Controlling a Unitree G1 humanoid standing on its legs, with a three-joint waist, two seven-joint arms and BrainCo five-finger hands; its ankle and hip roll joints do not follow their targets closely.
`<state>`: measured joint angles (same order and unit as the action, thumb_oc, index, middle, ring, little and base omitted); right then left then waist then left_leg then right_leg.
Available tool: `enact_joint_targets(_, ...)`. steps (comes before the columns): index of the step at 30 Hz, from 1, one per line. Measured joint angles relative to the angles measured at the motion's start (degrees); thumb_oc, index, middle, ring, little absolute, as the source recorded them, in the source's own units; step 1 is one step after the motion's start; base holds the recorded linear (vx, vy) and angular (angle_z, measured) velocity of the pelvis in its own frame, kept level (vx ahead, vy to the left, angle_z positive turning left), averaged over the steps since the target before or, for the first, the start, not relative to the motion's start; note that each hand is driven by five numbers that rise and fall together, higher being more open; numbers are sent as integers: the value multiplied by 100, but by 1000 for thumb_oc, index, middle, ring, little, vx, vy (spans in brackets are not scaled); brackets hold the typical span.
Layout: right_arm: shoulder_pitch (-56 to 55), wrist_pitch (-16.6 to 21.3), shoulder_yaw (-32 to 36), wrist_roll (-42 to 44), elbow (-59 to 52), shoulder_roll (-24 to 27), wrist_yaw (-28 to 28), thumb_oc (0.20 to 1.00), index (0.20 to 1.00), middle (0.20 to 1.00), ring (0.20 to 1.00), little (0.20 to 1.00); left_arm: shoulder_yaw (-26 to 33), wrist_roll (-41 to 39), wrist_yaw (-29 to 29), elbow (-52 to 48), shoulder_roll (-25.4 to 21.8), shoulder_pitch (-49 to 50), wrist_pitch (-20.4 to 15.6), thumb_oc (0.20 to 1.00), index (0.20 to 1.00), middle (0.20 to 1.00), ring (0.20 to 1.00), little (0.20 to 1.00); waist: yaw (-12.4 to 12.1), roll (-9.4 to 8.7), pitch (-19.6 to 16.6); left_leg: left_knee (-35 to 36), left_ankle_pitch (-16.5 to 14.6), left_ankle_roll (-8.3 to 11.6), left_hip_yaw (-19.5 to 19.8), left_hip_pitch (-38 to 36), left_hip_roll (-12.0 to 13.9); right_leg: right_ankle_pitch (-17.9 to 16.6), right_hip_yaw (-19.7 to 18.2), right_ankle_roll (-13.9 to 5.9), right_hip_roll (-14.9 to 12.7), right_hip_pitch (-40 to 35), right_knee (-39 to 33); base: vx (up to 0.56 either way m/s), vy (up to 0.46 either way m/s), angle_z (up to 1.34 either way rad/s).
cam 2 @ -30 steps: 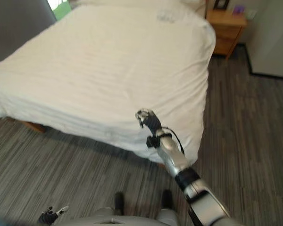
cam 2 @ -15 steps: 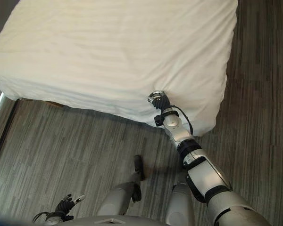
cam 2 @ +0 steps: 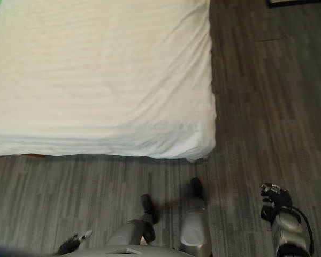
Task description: Making the bed.
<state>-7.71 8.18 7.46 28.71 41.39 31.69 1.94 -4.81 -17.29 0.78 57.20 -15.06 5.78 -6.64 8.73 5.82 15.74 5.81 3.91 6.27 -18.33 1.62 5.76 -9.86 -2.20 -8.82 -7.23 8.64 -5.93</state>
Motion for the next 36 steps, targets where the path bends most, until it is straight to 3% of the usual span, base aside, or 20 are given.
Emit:
enact_joint_targets(4, -1356, 138, -34, -953, -2041, -724, 25, 1000, 1000, 1000, 1000, 1000, -888, 250, -230, -2906, -544, 108, -202, 1000, 1000, 1000, 1000, 1000, 187, -840, -299, -3, -110, -53, -220, -391, -182, -67, -163, -67, -99, -162, -16, -133, 87, -38)
enact_joint_targets(6, -1408, 187, 25, -1556, -2097, -822, 172, 1000, 1000, 1000, 1000, 1000, -1014, 293, -266, -3148, -679, 5, -189, 1000, 1000, 1000, 1000, 1000, 233, -1028, -373, -40, -188, -172, -630, -536, -191, 538, 282, -286, -240, -82, -28, -137, 95, -109)
enact_joint_targets(7, -1286, 177, -57, -1756, -2036, -854, 279, 1000, 1000, 1000, 1000, 1000, -1083, 327, -277, -3056, -712, -204, -37, 1000, 1000, 1000, 1000, 1000, 108, -881, -366, -17, -210, -326, -817, -462, 9, 932, 1068, -285, -255, 12, 89, -201, 131, -164)
enact_joint_targets(8, -1078, 92, -275, -1943, -1986, -915, 287, 1000, 1000, 1000, 1000, 1000, -1175, 424, -248, -3327, -855, -318, 130, 1000, 1000, 1000, 1000, 1000, 28, -783, -317, -16, -166, -382, -1218, -580, 276, 916, 2264, -13, -258, 173, 1012, -185, 95, -176)
enact_joint_targets(10, -1146, 106, -600, -2273, -2156, -887, 294, 1000, 1000, 1000, 1000, 1000, -1393, 470, -356, -5031, -1204, 121, 10, 1000, 1000, 1000, 1000, 1000, -398, -671, -383, -53, -129, -431, -2084, -1103, 571, 1524, 3563, 323, -600, -343, 3124, -255, -59, -188)
enact_joint_targets(13, -896, 68, -1229, -2660, -2207, -659, 275, 1000, 1000, 1000, 1000, 1000, -1354, 452, -401, -4928, -1189, 309, -8, 1000, 1000, 1000, 1000, 1000, -634, -461, -708, -236, 9, -266, -2781, -1302, 814, 1690, 3829, 200, -1216, -1031, 3443, -206, -178, -159)
enact_joint_targets(15, -257, 2, -1504, -2811, -2076, -667, 291, 1000, 1000, 1000, 1000, 1000, -988, 445, -376, -4612, -1301, 513, 63, 1000, 1000, 1000, 1000, 1000, -858, -473, -794, -850, -450, -298, -2415, -1088, 1144, 1664, 3631, 375, -588, -1006, 2121, -122, -278, -268)
enact_joint_targets(16, 16, -39, -1679, -2872, -2160, -470, 293, 1000, 1000, 1000, 1000, 1000, -816, 452, -435, -4534, -1214, 660, 91, 1000, 1000, 1000, 1000, 1000, -910, -236, -886, -415, -352, -336, -2353, -1123, 1131, 1386, 3687, 814, -158, -692, 1852, 8, -558, -253)
enact_joint_targets(17, 21, -46, -1772, -2874, -2176, -398, 284, 1000, 1000, 1000, 1000, 1000, -700, 451, -435, -4496, -1144, 654, 91, 1000, 1000, 1000, 1000, 1000, -966, -198, -917, -387, -97, -190, -2394, -1240, 1243, 1365, 3826, 894, 14, -713, 1716, 34, -475, -159)
enact_joint_targets(19, -252, 80, -1661, -2883, -1838, -423, 266, 1000, 1000, 1000, 1000, 1000, -537, 468, -436, -4026, -851, 432, 22, 1000, 1000, 1000, 1000, 1000, -729, -474, -873, -750, 377, 573, -1960, -1090, 1463, 1403, 3988, 902, 219, -1059, 1296, 137, -551, -5)
enact_joint_targets(22, -629, -54, -1493, -3118, -2162, -436, 262, 1000, 1000, 1000, 1000, 1000, -702, 468, -352, -3921, -827, 752, 134, 1000, 1000, 1000, 1000, 1000, -928, -866, -819, -2756, 448, 657, -1655, -443, 2221, 1736, 3239, 985, 670, -1003, 623, 143, -349, -126)
enact_joint_targets(23, -647, -49, -1424, -3131, -2426, -441, 269, 1000, 1000, 1000, 1000, 1000, -788, 458, -337, -4018, -788, 769, 190, 1000, 1000, 1000, 1000, 1000, -967, -869, -779, -2809, 234, 779, -787, -83, 1987, 1752, 3250, 1010, 720, -979, 533, 43, -144, -176)
enact_joint_targets(25, -492, 82, -1406, -3254, -2785, -204, 283, 1000, 1000, 1000, 1000, 1000, -959, 454, -324, -4379, -665, 706, 89, 1000, 1000, 1000, 1000, 1000, -1117, -862, -448, -1985, -336, 787, 1277, -56, 856, 1126, 2467, 1180, 778, -810, 585, 114, -194, -152)
enact_joint_targets(26, -328, 37, -1489, -3307, -2736, -100, 264, 1000, 1000, 1000, 1000, 1000, -1032, 453, -332, -4362, -610, 619, 91, 1000, 1000, 1000, 1000, 1000, -1116, -791, -376, -1715, -414, 690, 1413, -31, 621, 1128, 2367, 1179, 828, -866, 455, 384, -231, -175)
enact_joint_targets(27, -292, 14, -1462, -3377, -2892, 240, 271, 1000, 1000, 1000, 1000, 1000, -1051, 426, -305, -4198, -178, 301, -7, 1000, 1000, 1000, 1000, 1000, -1259, -135, -179, -1004, -293, 473, 915, 656, 474, 1371, 2168, 1311, 1175, -631, 986, 321, -148, -167)
enact_joint_targets(28, -328, 4, -1534, -3395, -2972, 300, 269, 1000, 1000, 1000, 1000, 1000, -1014, 406, -304, -4274, -254, 233, -71, 1000, 1000, 1000, 1000, 1000, -1360, -203, -99, -1397, -8, 97, 791, 889, 381, 1633, 2081, 1554, 949, -591, 1345, 314, -51, -121)
enact_joint_targets(29, -375, -40, -1591, -3395, -2852, 182, 282, 1000, 1000, 1000, 1000, 1000, -1009, 404, -277, -3985, -219, 101, -5, 1000, 1000, 1000, 1000, 1000, -1266, -174, -98, -1476, -14, 79, 698, 973, 405, 1634, 2260, 1493, 988, -711, 1181, 367, -24, -28)
enact_joint_targets(31, -410, -37, -1837, -3494, -2876, 154, 264, 1000, 1000, 1000, 1000, 1000, -908, 404, -183, -3988, -323, 214, -47, 1000, 1000, 1000, 1000, 1000, -1393, -448, -139, -679, 51, 48, 720, 903, -144, 1469, 2186, 988, 841, -858, 630, 393, -17, -20)
enact_joint_targets(32, -244, -42, -1870, -3501, -2723, 121, 270, 1000, 1000, 1000, 1000, 1000, -874, 405, -129, -3955, -287, 256, -33, 1000, 1000, 1000, 1000, 1000, -1455, -342, -151, -223, 101, 23, 827, 802, -186, 1523, 2207, 845, 917, -945, 523, 346, 10, -66)
enact_joint_targets(36, -62, -35, -1931, -3562, -2895, 92, 270, 1000, 1000, 1000, 1000, 1000, -839, 406, 6, -3958, -344, 472, 46, 1000, 1000, 1000, 1000, 1000, -1735, -458, -105, -493, 234, -157, 965, 593, -355, 1446, 2058, 999, 1159, -1262, 391, 411, 16, -48)
